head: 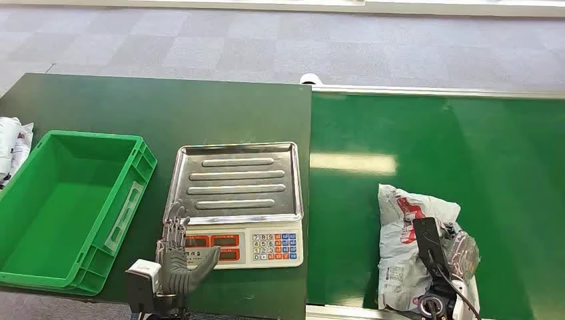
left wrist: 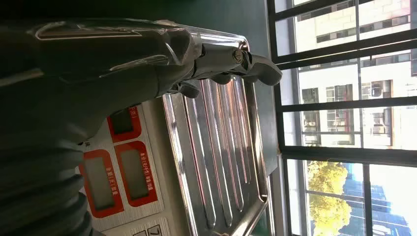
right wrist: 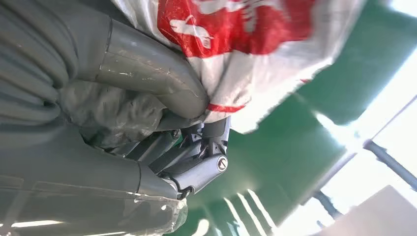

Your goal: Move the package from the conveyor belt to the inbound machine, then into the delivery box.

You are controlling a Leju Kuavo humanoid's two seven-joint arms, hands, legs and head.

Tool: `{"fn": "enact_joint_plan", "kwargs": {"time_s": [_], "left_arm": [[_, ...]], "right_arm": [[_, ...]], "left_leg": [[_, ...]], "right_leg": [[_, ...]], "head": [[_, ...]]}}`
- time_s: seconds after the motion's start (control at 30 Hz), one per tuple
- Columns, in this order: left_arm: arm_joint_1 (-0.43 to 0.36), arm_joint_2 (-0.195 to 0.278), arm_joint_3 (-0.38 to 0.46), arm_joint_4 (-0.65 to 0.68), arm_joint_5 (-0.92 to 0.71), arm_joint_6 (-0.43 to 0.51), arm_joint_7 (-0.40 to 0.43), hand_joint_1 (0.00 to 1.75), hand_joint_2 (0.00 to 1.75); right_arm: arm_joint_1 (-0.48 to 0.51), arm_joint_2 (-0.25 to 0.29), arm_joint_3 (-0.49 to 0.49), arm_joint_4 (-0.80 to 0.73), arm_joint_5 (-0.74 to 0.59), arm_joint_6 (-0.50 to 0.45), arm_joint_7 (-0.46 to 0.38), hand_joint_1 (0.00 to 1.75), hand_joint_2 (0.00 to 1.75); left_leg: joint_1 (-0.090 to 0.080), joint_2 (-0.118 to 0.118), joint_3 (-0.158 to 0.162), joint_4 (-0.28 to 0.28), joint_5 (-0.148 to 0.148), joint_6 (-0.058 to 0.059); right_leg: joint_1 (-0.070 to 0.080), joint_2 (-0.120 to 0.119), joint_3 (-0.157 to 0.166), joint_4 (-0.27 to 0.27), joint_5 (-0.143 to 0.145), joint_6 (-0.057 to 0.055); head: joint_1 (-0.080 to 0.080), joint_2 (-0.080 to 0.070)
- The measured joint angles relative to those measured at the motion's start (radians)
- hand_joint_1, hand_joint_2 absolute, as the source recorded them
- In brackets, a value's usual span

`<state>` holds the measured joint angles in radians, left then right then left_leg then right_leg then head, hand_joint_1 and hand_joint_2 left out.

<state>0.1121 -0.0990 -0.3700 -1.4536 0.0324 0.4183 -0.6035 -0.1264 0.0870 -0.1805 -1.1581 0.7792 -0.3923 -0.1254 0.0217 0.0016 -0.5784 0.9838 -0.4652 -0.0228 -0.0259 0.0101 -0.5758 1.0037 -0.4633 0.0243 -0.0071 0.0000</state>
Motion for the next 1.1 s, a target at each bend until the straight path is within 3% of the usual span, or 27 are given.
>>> {"fn": "enact_joint_plan", "kwargs": {"time_s": [0.2, 0.43, 0.73, 1.1], "left_arm": [[-0.046, 0.001, 0.0, 0.027, -0.018, -0.033, -0.017, 0.0, 1.75], [-0.143, 0.0, -0.001, 0.063, -0.078, -0.051, -0.029, 0.0, 1.75], [-0.201, 0.0, 0.049, 0.031, -0.109, 0.006, -0.025, 0.0, 1.75], [-0.216, 0.005, 0.14, -0.026, -0.092, 0.075, -0.045, 0.0, 1.75]], "right_arm": [[-0.052, 0.013, 0.086, -0.101, 0.016, 0.028, -0.026, 1.75, 1.75], [-0.251, 0.036, 0.246, -0.087, 0.03, 0.113, -0.036, 1.75, 1.75], [-0.496, 0.114, 0.437, 0.098, -0.016, 0.168, -0.084, 1.75, 1.75], [-0.605, 0.209, 0.558, 0.367, -0.103, 0.246, -0.117, 1.75, 1.75]], "left_leg": [[0.0, 0.001, -0.001, 0.0, 0.0, 0.0], [0.0, 0.001, -0.002, 0.0, 0.002, 0.0], [0.0, 0.0, -0.004, 0.0, 0.003, 0.0], [0.0, 0.0, -0.005, 0.0, 0.002, 0.0]], "right_leg": [[0.0, 0.0, -0.001, 0.0, 0.0, 0.0], [0.0, 0.0, -0.002, 0.001, 0.002, 0.0], [0.0, 0.0, -0.004, 0.001, 0.001, 0.0], [0.0, 0.0, -0.005, 0.001, 0.001, 0.0]], "head": [[0.0, 0.0], [0.0, 0.0], [0.0, 0.0], [0.0, 0.0]]}}
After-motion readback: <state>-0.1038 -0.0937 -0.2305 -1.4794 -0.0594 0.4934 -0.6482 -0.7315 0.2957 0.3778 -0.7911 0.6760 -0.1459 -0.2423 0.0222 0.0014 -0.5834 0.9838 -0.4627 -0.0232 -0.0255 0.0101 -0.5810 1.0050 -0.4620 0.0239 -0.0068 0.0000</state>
